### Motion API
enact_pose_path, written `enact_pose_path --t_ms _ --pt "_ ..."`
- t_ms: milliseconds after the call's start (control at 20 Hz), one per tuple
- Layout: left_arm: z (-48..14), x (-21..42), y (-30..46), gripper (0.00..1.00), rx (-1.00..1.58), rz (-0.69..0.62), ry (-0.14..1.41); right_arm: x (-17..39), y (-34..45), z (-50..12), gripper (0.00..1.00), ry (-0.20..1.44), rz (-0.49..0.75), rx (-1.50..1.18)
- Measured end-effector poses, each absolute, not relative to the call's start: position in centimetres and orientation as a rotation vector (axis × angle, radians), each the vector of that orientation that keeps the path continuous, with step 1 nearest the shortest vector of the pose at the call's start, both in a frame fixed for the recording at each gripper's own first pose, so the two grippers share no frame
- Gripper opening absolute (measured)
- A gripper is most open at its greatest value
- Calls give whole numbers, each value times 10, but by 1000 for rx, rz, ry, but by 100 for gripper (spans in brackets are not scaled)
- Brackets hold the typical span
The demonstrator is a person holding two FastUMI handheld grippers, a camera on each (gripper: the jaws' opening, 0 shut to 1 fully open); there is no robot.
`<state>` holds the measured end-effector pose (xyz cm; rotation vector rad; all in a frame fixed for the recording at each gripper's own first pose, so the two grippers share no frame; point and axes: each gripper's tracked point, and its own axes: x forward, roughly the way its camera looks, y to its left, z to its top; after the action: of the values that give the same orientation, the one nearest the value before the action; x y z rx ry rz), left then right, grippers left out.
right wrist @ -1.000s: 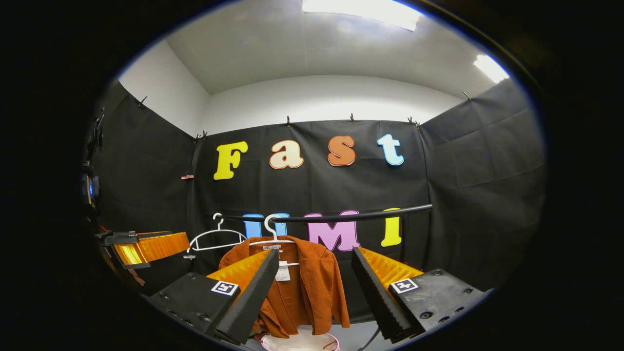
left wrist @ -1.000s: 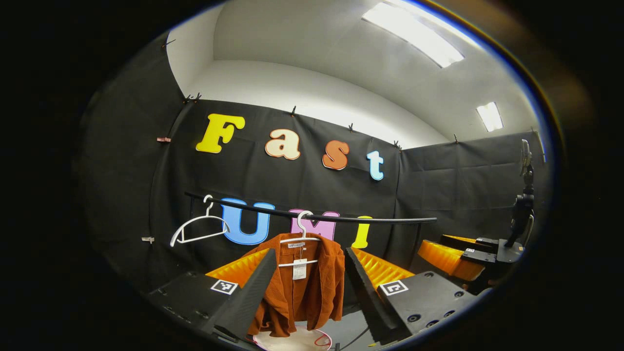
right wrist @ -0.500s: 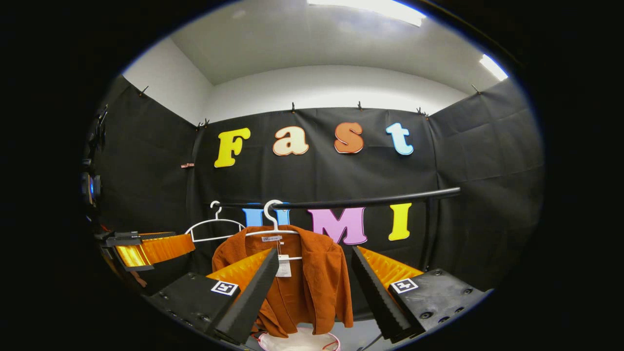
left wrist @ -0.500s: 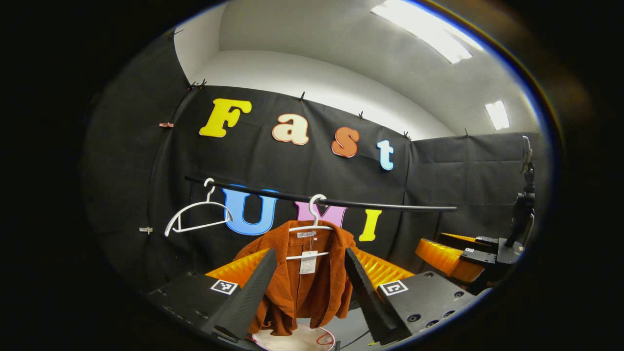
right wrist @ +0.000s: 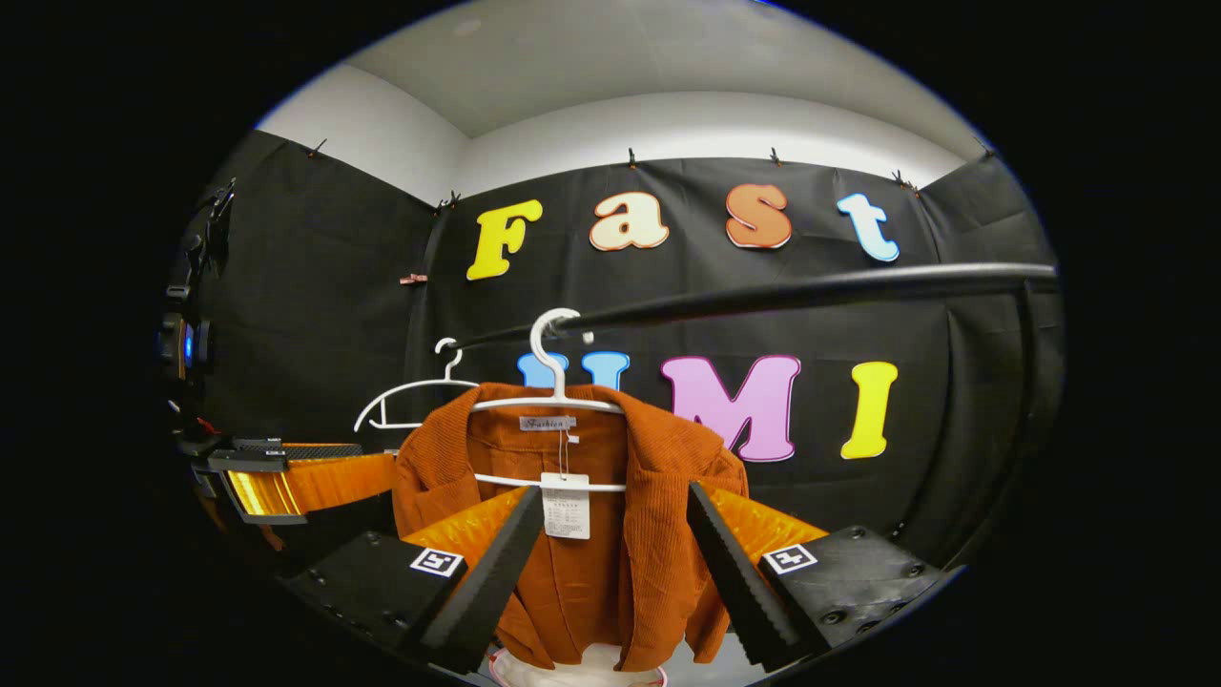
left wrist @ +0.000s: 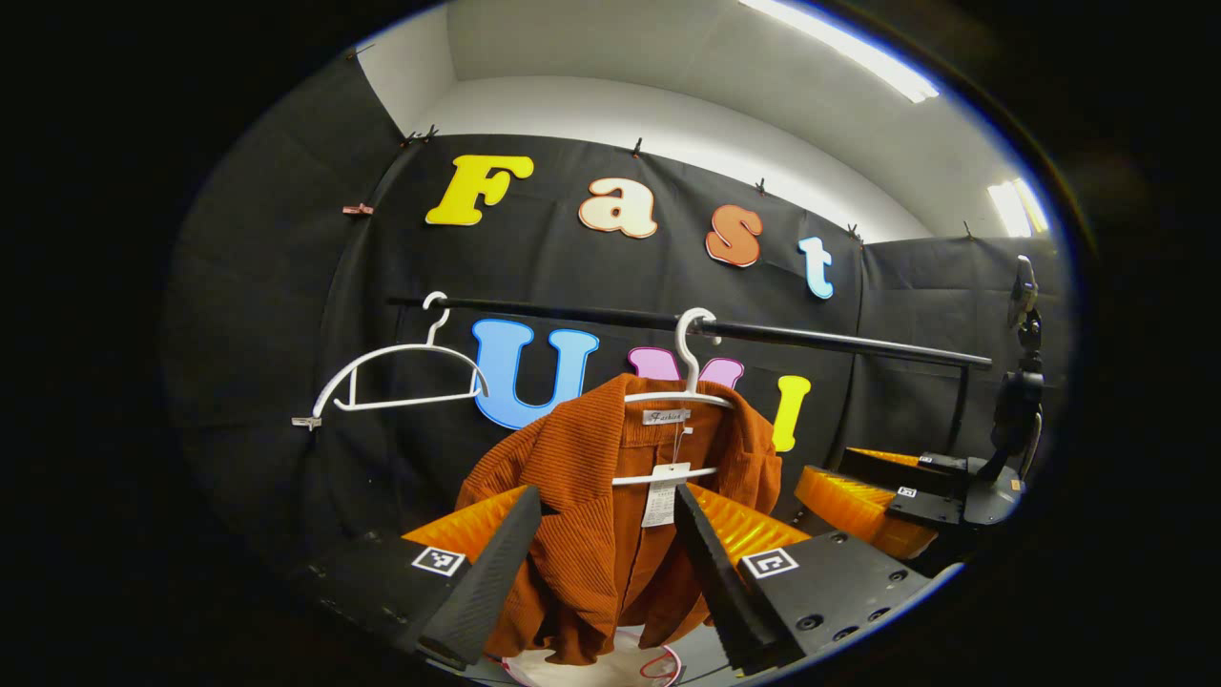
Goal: Grasp the clothes on the hanger with both hands and then place them into the laundry hamper below.
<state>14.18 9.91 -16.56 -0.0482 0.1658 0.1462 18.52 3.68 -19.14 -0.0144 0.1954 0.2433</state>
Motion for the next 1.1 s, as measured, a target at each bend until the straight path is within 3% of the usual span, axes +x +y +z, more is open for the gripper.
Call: enact_pose_path --t_ms 400,650,1100 --pt "-233 166 138 90 -113 260 244 222 16 -257 98 287 288 37" --pt "-262 182 133 89 -228 234 282 237 12 -266 98 277 325 23" --pt "-274 220 104 89 -218 193 283 253 2 -294 98 339 344 85"
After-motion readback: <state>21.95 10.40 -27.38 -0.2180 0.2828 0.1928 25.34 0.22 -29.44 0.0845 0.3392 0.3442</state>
